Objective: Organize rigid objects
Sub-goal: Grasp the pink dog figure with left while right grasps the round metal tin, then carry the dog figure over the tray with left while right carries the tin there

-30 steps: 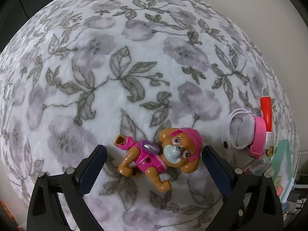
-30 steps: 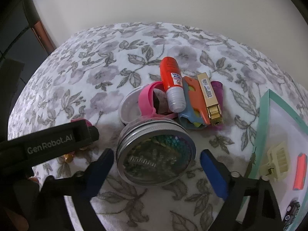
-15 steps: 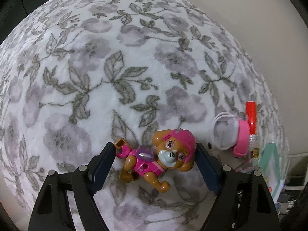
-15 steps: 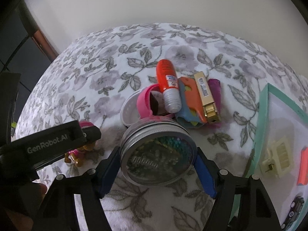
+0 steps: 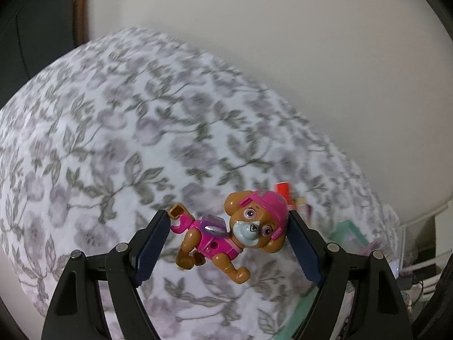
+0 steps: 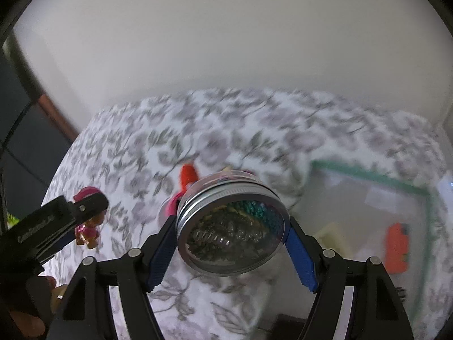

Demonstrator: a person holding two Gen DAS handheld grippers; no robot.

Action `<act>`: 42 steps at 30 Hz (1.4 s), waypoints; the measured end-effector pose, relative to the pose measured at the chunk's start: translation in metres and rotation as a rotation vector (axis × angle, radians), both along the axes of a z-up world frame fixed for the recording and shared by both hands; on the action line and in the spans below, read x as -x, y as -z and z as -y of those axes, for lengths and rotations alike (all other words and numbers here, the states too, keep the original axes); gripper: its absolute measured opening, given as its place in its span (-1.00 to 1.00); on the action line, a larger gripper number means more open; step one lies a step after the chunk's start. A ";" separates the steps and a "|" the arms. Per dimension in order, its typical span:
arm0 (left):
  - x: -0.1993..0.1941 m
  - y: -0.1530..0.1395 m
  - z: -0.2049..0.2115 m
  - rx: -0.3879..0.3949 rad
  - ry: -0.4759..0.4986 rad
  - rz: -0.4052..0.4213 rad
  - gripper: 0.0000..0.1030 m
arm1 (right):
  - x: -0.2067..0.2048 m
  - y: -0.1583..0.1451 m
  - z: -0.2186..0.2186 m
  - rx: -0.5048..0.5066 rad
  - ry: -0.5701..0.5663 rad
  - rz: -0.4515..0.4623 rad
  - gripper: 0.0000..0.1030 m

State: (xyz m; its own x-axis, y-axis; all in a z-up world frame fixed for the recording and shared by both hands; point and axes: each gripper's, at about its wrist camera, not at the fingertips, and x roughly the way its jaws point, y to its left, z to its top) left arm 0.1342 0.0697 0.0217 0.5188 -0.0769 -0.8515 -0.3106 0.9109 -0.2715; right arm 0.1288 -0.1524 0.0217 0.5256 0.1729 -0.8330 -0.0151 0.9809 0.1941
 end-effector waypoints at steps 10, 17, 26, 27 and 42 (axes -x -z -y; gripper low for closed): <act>0.002 -0.026 0.069 0.003 0.172 0.075 0.62 | 0.018 -0.045 0.063 0.091 0.117 0.080 0.47; 0.004 -0.034 0.123 -0.018 0.289 0.079 0.62 | 0.034 -0.059 0.104 0.137 0.192 0.075 0.48; 0.008 -0.019 0.195 -0.018 0.410 0.051 0.62 | 0.048 -0.055 0.161 0.189 0.326 0.019 0.48; 0.008 -0.014 0.200 -0.018 0.420 0.040 0.62 | 0.048 -0.053 0.165 0.197 0.328 0.010 0.48; 0.010 0.052 0.221 0.032 0.486 -0.158 0.62 | 0.040 0.019 0.183 0.242 0.312 -0.207 0.48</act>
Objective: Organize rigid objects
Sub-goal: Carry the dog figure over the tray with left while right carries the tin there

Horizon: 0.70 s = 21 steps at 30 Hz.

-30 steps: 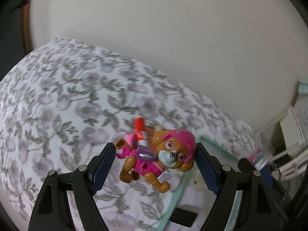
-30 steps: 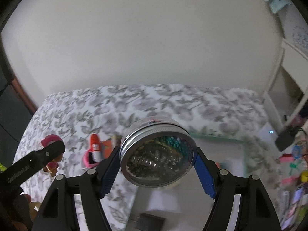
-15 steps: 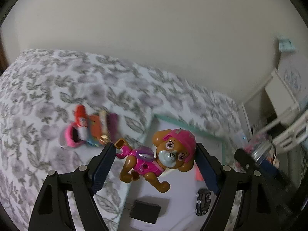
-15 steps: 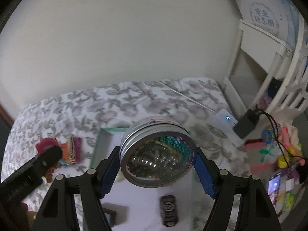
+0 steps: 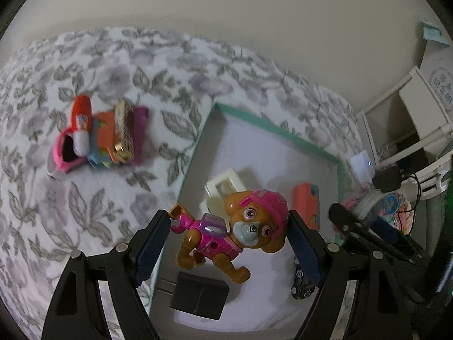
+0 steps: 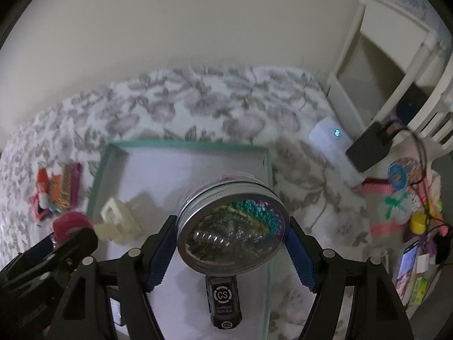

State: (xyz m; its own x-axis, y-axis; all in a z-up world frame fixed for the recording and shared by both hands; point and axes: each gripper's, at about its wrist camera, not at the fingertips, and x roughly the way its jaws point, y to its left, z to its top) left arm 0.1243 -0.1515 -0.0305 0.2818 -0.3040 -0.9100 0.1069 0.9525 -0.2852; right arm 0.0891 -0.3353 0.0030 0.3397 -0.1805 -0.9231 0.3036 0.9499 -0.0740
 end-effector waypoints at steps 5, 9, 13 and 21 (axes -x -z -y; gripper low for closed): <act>0.000 0.012 0.006 -0.022 0.014 -0.030 0.62 | -0.003 0.023 0.002 -0.016 0.003 -0.063 0.48; -0.001 0.021 0.006 -0.025 0.012 -0.060 0.62 | -0.004 0.036 0.003 -0.012 0.005 -0.104 0.48; -0.003 0.032 0.003 -0.006 0.006 -0.101 0.62 | -0.004 0.042 0.002 0.003 0.003 -0.126 0.48; -0.001 0.038 0.000 0.018 -0.006 -0.144 0.62 | -0.004 0.043 -0.001 0.021 -0.001 -0.140 0.48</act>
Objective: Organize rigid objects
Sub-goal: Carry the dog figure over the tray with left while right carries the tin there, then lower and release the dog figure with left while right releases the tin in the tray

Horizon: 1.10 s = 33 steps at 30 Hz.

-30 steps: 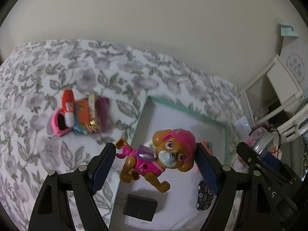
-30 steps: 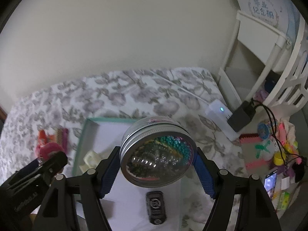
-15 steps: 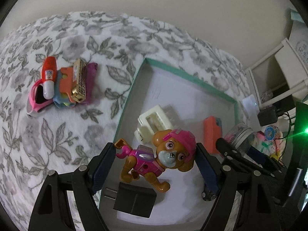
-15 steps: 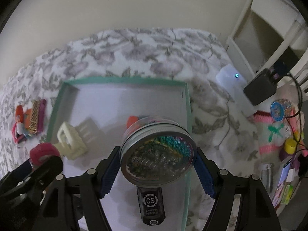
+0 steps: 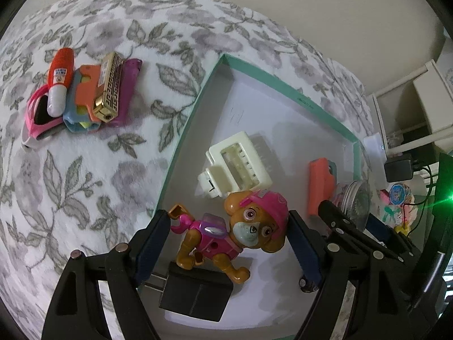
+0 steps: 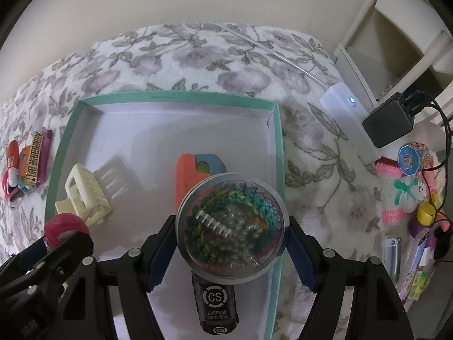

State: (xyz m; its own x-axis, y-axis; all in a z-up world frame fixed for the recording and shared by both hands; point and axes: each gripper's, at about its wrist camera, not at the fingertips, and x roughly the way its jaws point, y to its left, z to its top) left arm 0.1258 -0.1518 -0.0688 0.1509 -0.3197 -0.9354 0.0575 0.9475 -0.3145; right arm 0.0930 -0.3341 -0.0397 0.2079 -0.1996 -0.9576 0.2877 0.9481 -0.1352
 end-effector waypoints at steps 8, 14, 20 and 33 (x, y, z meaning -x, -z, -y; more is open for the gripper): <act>-0.003 0.002 -0.002 0.009 -0.006 -0.035 0.62 | -0.002 0.000 0.000 0.005 -0.008 -0.010 0.48; -0.004 -0.003 -0.004 0.022 -0.009 -0.031 0.62 | -0.002 0.000 -0.001 0.013 -0.021 -0.018 0.48; -0.002 -0.011 -0.008 0.023 -0.008 -0.013 0.62 | -0.003 0.000 -0.003 0.008 -0.037 -0.018 0.50; -0.003 -0.017 -0.013 0.018 -0.015 0.017 0.65 | -0.003 -0.003 -0.003 -0.001 -0.048 -0.006 0.54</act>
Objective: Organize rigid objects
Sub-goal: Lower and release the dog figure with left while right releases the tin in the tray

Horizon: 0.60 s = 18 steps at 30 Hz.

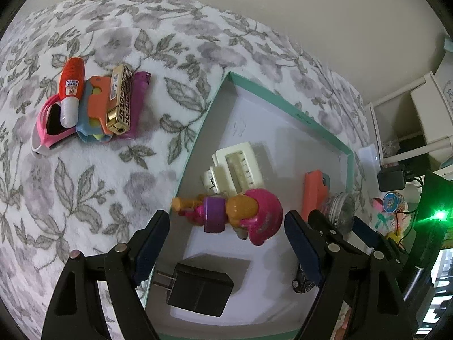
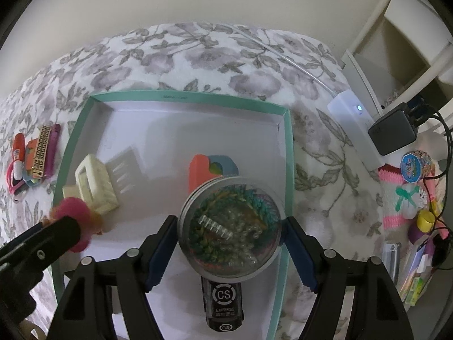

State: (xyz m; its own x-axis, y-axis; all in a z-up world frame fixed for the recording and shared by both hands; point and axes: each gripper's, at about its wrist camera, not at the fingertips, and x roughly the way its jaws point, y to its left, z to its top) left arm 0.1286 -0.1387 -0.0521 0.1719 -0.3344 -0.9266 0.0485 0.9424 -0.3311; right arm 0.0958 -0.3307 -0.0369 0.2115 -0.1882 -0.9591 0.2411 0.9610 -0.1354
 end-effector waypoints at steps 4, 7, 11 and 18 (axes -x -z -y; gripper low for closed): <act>0.000 -0.001 -0.001 -0.001 -0.003 0.008 0.69 | 0.000 -0.001 -0.001 0.003 0.004 0.007 0.61; -0.001 -0.003 -0.001 0.000 -0.007 0.015 0.69 | -0.001 -0.002 -0.002 0.005 0.001 0.008 0.61; -0.002 -0.009 -0.005 -0.001 -0.017 0.035 0.69 | -0.001 -0.009 -0.005 0.001 -0.007 0.029 0.61; -0.004 -0.031 -0.016 -0.053 -0.049 0.125 0.86 | 0.000 -0.038 -0.005 -0.001 0.005 0.117 0.63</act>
State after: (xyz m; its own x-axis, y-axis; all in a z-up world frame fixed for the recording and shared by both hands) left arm 0.1329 -0.1225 -0.0211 0.3022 -0.2741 -0.9130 0.0403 0.9606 -0.2750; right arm 0.0955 -0.3260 0.0008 0.3209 -0.1888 -0.9281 0.2604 0.9597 -0.1052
